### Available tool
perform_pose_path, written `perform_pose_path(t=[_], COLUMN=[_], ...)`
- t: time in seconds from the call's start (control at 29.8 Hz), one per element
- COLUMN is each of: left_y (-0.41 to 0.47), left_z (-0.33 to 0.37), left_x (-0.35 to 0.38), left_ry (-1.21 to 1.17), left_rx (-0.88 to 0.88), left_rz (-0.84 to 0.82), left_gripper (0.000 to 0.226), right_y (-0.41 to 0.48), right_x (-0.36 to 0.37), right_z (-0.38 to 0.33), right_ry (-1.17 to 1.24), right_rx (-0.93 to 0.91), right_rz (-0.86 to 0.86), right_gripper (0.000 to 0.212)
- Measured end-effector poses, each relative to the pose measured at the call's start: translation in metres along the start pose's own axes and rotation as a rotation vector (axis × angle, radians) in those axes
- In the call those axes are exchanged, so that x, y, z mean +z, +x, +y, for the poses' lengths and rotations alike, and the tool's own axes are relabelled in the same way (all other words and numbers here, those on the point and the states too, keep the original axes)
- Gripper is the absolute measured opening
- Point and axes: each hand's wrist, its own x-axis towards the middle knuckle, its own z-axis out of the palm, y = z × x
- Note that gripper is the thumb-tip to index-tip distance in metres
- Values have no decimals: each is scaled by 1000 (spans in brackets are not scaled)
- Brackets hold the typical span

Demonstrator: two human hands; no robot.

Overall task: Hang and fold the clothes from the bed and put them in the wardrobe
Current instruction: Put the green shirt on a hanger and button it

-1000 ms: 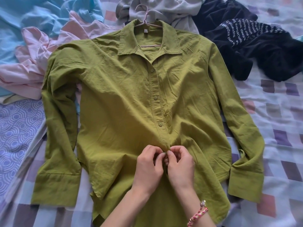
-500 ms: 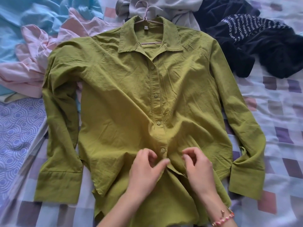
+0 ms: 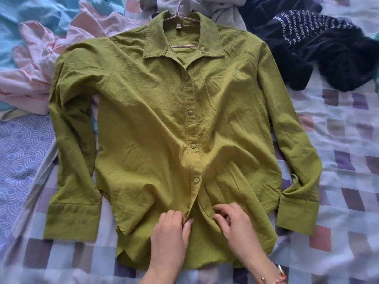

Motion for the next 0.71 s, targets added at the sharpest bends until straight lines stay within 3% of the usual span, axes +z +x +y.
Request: perform_pose_path(t=[0.1, 0.27, 0.4, 0.57, 0.71], left_y=[2, -1, -1, -7, -6], left_z=[4, 13, 23, 34, 42], left_x=[1, 2, 4, 20, 28], left_ry=[-127, -290, -546, -835, -926], left_rx=[-130, -176, -262, -494, -616], left_rz=[-234, -339, -251, -103, -34], left_gripper=[41, 40, 39, 32, 28], right_y=[8, 8, 8, 4, 7], right_x=[1, 4, 6, 12, 14], right_z=[-2, -11, -10, -7, -7], right_ry=[-73, -169, -194, -21, -194], right_rx=[-14, -55, -96, -27, -23], right_rz=[-95, -172, -246, -94, -200], right_gripper=[12, 14, 5, 7, 15])
